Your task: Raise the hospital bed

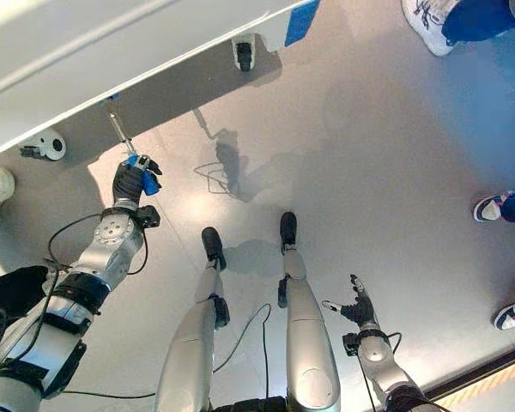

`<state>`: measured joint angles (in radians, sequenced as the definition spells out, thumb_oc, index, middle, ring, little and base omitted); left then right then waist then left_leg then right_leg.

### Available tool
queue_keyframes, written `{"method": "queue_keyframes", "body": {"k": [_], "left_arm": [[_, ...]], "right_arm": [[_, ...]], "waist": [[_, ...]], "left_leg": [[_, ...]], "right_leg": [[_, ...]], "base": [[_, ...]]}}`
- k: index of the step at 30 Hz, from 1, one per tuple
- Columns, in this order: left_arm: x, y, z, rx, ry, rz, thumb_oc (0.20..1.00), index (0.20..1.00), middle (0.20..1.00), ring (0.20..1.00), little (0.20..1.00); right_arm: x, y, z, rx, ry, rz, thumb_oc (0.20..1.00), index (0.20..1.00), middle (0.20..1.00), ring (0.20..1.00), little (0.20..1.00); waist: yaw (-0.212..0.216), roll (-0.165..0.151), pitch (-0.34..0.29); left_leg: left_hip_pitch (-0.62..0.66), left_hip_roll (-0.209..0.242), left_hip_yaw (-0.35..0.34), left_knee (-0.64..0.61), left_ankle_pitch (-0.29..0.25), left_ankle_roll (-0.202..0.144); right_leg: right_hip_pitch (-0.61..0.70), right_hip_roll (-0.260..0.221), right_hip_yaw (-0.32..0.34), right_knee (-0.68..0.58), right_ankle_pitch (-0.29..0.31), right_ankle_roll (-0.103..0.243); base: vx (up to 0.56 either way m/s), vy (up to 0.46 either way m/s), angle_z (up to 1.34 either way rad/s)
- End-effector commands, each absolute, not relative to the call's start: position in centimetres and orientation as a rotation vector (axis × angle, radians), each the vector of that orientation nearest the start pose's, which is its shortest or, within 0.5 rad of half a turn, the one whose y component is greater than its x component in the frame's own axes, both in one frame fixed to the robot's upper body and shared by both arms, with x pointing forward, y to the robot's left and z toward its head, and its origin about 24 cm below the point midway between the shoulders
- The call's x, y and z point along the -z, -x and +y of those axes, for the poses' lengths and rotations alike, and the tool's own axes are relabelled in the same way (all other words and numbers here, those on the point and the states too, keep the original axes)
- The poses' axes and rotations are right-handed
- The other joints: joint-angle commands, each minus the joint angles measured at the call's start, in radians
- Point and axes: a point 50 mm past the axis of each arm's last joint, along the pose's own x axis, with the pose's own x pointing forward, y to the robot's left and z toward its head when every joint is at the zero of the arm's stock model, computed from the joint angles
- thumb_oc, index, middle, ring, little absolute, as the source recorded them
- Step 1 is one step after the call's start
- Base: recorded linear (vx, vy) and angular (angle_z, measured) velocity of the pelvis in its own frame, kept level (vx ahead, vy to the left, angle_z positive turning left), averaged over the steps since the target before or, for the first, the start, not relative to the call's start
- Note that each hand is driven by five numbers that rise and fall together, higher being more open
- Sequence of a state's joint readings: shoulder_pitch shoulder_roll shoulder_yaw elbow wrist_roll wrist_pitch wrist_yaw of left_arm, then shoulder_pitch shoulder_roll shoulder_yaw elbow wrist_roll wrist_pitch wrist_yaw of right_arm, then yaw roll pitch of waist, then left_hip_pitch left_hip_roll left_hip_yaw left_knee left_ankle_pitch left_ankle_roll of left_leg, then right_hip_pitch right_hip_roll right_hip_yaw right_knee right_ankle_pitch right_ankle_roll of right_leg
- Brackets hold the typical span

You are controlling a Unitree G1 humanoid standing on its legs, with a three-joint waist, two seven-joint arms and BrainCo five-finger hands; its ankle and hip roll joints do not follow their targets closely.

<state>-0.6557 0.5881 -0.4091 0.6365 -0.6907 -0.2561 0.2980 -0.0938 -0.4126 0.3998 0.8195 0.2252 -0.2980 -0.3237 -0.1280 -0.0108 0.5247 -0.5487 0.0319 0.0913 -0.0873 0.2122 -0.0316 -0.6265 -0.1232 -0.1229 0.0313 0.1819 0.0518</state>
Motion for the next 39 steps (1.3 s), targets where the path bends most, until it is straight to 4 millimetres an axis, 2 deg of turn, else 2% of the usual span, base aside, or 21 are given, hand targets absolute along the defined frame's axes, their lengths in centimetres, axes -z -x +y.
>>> {"method": "queue_keyframes", "body": {"k": [1, 10, 14, 16, 21, 26, 33, 39], "left_arm": [[-18.3, -35.6, 24.4, -0.212, -0.018, -0.445, 0.200, 0.200, 0.200, 0.200, 0.200], [-17.6, -34.8, 26.8, -0.281, -0.047, -0.415, 0.200, 0.200, 0.200, 0.200, 0.200], [-16.7, -34.8, 28.7, -0.353, -0.078, -0.356, 0.200, 0.200, 0.200, 0.200, 0.200], [-16.5, -34.8, 29.0, -0.365, -0.089, -0.339, 0.200, 0.200, 0.200, 0.200, 0.200], [-15.8, -35.3, 31.7, -0.474, -0.172, -0.226, 0.200, 0.200, 0.200, 0.200, 0.200], [-15.7, -35.8, 33.3, -0.557, -0.212, -0.138, 0.200, 0.200, 0.200, 0.200, 0.200], [-15.9, -36.4, 33.6, -0.606, -0.246, -0.078, 0.200, 0.200, 0.200, 0.200, 0.200], [-16.0, -36.8, 33.3, -0.620, -0.294, -0.046, 0.200, 0.200, 0.200, 0.200, 0.200]], "right_arm": [[8.4, -19.0, -26.0, 0.212, 0.455, 0.519, 1.000, 1.000, 1.000, 1.000, 1.000], [8.4, -19.0, -26.0, 0.212, 0.458, 0.524, 1.000, 1.000, 1.000, 1.000, 1.000], [8.4, -19.3, -25.8, 0.209, 0.450, 0.518, 1.000, 1.000, 1.000, 1.000, 1.000], [8.3, -19.4, -25.7, 0.207, 0.446, 0.516, 1.000, 1.000, 1.000, 1.000, 1.000], [8.2, -19.8, -25.0, 0.184, 0.427, 0.498, 1.000, 1.000, 1.000, 1.000, 1.000], [7.9, -20.3, -24.3, 0.162, 0.413, 0.466, 1.000, 1.000, 1.000, 1.000, 1.000], [7.2, -21.1, -23.1, 0.131, 0.386, 0.403, 1.000, 1.000, 1.000, 1.000, 1.000], [6.6, -21.5, -22.3, 0.103, 0.386, 0.358, 1.000, 1.000, 1.000, 1.000, 1.000]], "waist": [[0.015, 0.015, -0.005], [0.045, -0.008, -0.005], [0.057, -0.025, -0.005], [0.057, -0.030, -0.005], [0.052, -0.068, -0.005], [0.040, -0.091, -0.005], [0.015, -0.105, -0.005], [-0.008, -0.102, -0.005]], "left_leg": [[0.032, -0.012, -0.004, 0.046, -0.040, -0.011], [0.008, -0.027, -0.033, 0.056, -0.044, -0.005], [-0.015, -0.032, -0.046, 0.064, -0.048, -0.003], [-0.021, -0.034, -0.047, 0.066, -0.050, -0.003], [-0.065, -0.035, -0.051, 0.079, -0.052, -0.002], [-0.101, -0.034, -0.046, 0.081, -0.054, -0.001], [-0.161, -0.031, -0.028, 0.079, -0.055, 0.001], [-0.199, -0.030, -0.005, 0.072, -0.050, 0.001]], "right_leg": [[0.001, -0.029, 0.002, 0.107, -0.055, 0.072], [0.020, -0.048, -0.030, 0.088, -0.050, 0.080], [0.021, -0.057, -0.043, 0.080, -0.049, 0.085], [0.021, -0.058, -0.044, 0.077, -0.049, 0.086], [0.004, -0.060, -0.047, 0.060, -0.040, 0.091], [-0.031, -0.057, -0.036, 0.051, -0.033, 0.093], [-0.099, -0.053, -0.010, 0.041, -0.018, 0.098], [-0.161, -0.047, 0.020, 0.036, -0.002, 0.100]], "base": [[0.02, 0.026, 0.13], [0.01, 0.032, 0.15], [0.01, 0.039, 0.14], [0.01, 0.016, 0.10], [0.01, 0.029, 0.08], [0.00, 0.019, 0.04], [0.02, 0.030, -0.03], [0.01, 0.008, -0.07]]}}
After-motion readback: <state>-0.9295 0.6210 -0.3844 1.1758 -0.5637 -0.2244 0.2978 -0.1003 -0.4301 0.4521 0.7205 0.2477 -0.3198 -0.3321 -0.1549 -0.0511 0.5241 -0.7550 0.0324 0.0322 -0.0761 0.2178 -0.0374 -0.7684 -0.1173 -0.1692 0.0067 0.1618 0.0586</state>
